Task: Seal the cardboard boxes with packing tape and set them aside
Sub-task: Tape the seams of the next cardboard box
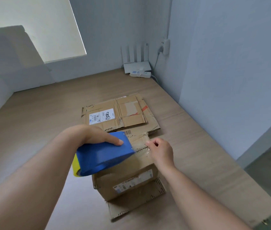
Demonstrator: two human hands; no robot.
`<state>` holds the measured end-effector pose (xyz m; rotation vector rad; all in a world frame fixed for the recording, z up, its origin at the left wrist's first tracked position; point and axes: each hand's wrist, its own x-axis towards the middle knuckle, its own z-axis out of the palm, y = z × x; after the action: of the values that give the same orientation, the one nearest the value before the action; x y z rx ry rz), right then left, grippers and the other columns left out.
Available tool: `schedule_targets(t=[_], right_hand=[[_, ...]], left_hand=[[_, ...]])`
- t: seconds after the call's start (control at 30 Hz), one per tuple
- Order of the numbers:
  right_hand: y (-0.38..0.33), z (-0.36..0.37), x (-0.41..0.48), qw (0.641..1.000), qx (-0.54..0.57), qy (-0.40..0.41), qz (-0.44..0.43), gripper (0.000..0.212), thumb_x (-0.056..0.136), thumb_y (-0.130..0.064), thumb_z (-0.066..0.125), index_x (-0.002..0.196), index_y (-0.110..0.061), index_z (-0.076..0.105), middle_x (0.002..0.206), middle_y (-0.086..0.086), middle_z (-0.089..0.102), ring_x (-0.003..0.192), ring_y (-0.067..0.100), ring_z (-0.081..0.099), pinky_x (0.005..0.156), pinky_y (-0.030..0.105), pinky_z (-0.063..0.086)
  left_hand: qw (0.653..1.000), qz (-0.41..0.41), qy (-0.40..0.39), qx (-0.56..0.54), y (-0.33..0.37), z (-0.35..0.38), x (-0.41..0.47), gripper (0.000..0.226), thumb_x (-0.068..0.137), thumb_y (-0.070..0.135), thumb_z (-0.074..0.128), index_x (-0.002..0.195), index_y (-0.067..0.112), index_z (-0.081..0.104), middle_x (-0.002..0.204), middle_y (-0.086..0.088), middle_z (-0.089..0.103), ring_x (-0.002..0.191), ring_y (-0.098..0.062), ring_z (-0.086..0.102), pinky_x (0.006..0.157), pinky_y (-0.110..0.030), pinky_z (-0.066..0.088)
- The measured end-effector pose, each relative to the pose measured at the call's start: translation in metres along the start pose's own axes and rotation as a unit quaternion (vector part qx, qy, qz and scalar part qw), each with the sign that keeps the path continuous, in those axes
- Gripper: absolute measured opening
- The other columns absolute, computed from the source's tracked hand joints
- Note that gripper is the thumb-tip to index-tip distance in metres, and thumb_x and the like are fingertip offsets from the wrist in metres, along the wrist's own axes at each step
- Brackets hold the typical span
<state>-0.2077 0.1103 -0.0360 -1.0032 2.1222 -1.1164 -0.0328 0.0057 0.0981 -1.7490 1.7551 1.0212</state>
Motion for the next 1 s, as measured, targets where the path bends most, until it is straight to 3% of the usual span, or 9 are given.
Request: schedule_targets(t=[0.23, 0.33, 0.5, 0.6, 0.87, 1.0], right_hand=[[-0.002, -0.005, -0.002, 1.000, 0.025, -0.002, 0.000, 0.024, 0.092, -0.028, 0.061, 0.070, -0.017, 0.060, 0.066, -0.006, 0.057, 0.064, 0.009, 0.050, 0.055, 0.019, 0.036], [-0.001, -0.006, -0.002, 1.000, 0.010, 0.001, -0.007, 0.023, 0.092, -0.029, 0.061, 0.073, -0.016, 0.063, 0.068, -0.005, 0.059, 0.064, 0.009, 0.051, 0.051, 0.014, 0.036], [-0.004, 0.001, -0.002, 1.000, 0.001, 0.014, -0.012, 0.020, 0.092, -0.029, 0.061, 0.080, -0.013, 0.067, 0.077, -0.001, 0.065, 0.073, 0.015, 0.057, 0.060, 0.022, 0.042], [-0.003, 0.002, -0.001, 1.000, 0.004, 0.025, -0.010, 0.021, 0.091, -0.029, 0.062, 0.079, -0.014, 0.067, 0.079, 0.003, 0.067, 0.075, 0.019, 0.058, 0.066, 0.029, 0.044], [-0.004, 0.007, -0.005, 0.999, 0.004, 0.036, -0.016, 0.020, 0.090, -0.026, 0.064, 0.075, -0.013, 0.065, 0.069, -0.003, 0.060, 0.066, 0.010, 0.051, 0.058, 0.023, 0.038], [-0.005, 0.008, -0.007, 0.999, 0.000, 0.039, -0.015, 0.021, 0.091, -0.026, 0.063, 0.074, -0.014, 0.064, 0.065, -0.005, 0.056, 0.063, 0.010, 0.048, 0.057, 0.024, 0.038]], left_hand=[[0.990, 0.042, -0.097, -0.094, -0.064, -0.009, -0.002, 0.087, 0.039, 0.066, 0.083, 0.107, 0.014, 0.069, 0.095, -0.008, 0.075, 0.088, -0.028, 0.072, 0.090, -0.040, 0.055], [0.990, 0.034, -0.102, -0.091, -0.110, -0.020, -0.005, 0.087, 0.039, 0.067, 0.079, 0.102, 0.007, 0.072, 0.094, -0.012, 0.075, 0.087, -0.029, 0.072, 0.086, -0.038, 0.056], [0.987, 0.038, -0.115, -0.108, -0.169, -0.023, -0.006, 0.091, 0.036, 0.068, 0.078, 0.099, 0.002, 0.073, 0.095, -0.017, 0.073, 0.088, -0.034, 0.071, 0.083, -0.039, 0.055], [0.985, 0.040, -0.115, -0.120, -0.183, -0.021, -0.004, 0.088, 0.036, 0.068, 0.078, 0.095, 0.002, 0.074, 0.093, -0.018, 0.073, 0.085, -0.034, 0.071, 0.078, -0.037, 0.055], [0.989, 0.016, -0.109, -0.099, -0.192, -0.007, 0.010, 0.091, 0.033, 0.073, 0.076, 0.097, 0.007, 0.074, 0.091, -0.011, 0.075, 0.085, -0.028, 0.072, 0.085, -0.036, 0.055], [0.996, 0.010, -0.056, -0.071, -0.186, -0.001, 0.018, 0.084, 0.036, 0.075, 0.076, 0.092, 0.013, 0.073, 0.084, -0.004, 0.076, 0.078, -0.022, 0.073, 0.080, -0.031, 0.055]])
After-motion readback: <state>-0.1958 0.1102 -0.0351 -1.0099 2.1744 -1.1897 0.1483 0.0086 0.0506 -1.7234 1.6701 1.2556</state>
